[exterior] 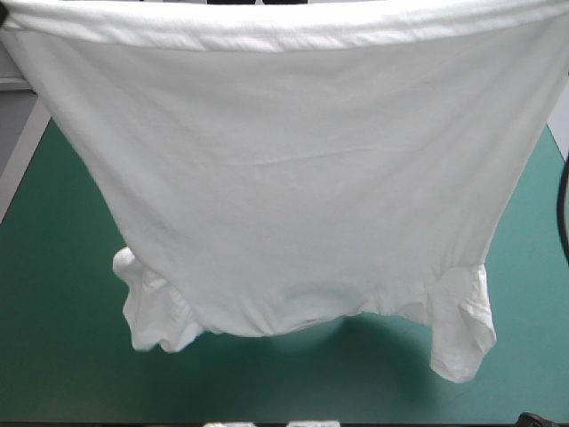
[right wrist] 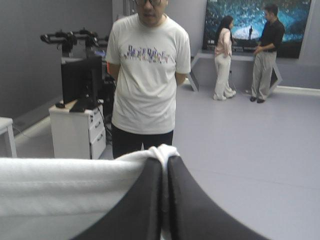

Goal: Fold the cloth

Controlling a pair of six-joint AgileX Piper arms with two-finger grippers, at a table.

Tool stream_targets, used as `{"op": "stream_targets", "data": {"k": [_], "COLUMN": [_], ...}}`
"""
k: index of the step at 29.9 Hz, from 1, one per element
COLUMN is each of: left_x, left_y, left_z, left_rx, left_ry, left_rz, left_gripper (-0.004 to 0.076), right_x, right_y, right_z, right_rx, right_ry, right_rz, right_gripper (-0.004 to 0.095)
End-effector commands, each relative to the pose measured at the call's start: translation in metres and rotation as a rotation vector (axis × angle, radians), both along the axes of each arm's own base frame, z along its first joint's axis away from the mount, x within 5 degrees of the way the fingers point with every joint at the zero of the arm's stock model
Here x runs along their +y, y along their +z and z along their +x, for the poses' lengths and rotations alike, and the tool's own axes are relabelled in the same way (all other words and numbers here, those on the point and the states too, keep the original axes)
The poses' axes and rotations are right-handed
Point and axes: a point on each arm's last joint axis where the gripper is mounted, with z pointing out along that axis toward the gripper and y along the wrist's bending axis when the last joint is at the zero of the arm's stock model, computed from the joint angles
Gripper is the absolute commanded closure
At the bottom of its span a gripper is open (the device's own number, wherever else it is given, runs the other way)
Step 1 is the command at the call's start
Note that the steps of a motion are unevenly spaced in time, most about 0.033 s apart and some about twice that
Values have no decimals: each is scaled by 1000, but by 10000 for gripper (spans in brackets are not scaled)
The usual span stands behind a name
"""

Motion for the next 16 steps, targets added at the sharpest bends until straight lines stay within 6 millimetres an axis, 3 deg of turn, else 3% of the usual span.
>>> {"op": "stream_targets", "data": {"k": [1, 3, 7, 11, 16], "left_x": [2, 2, 1, 1, 5], "left_y": [19, 20, 17, 12, 4], "left_z": [-15, -13, 11, 56, 129], "left_rx": [-153, -155, -112, -65, -88], "left_ry": [-4, -3, -2, 20, 87], "left_rz": [-71, -70, -68, -70, -91], "left_gripper": [734, 734, 734, 734, 734], "right_x": [-8, -5, 6, 24, 53], "right_y": [12, 13, 10, 8, 9], "right_z": [-11, -8, 6, 38, 88], "right_rx": [-103, -104, -79, -88, -203], "right_ry": [10, 10, 1, -115, -292], "right_rz": [21, 21, -4, -61, -112], "right_gripper": [923, 923, 923, 923, 925]}}
